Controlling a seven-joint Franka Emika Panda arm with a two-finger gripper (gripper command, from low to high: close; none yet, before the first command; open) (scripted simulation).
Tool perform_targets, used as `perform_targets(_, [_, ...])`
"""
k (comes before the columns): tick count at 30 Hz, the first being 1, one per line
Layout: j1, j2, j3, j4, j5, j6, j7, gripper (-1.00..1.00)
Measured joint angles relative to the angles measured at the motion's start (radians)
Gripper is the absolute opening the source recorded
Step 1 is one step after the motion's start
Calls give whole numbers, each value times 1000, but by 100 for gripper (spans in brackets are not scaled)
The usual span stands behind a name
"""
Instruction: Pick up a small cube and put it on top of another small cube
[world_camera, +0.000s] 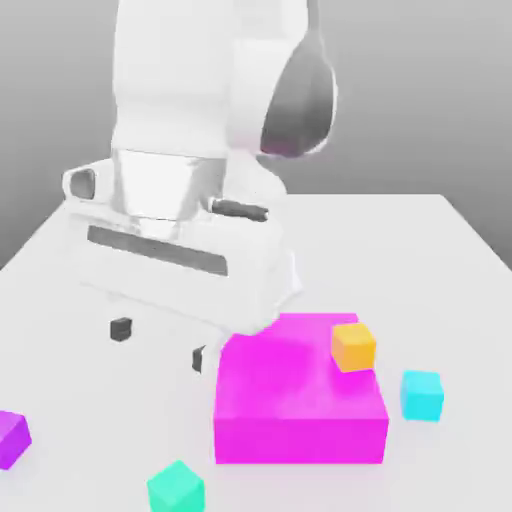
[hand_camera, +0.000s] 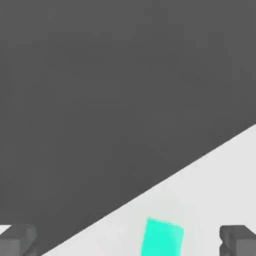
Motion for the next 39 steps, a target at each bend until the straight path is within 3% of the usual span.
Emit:
perform_targets(10, [-9,357,-17,1,60,187,84,0])
perform_targets(11, [-7,394,-20,8,58,215,86,-100])
perform_targets(18, [-7,403,-20,10,57,224,88,-100])
perform_targets(23, [-10,247,-8,-26,69,104,75,-100])
perform_targets(29, [60,35,77,-142,67,5,12,-100])
perform_targets(39, [265,-321,156,-348,177,-143,-184,-100])
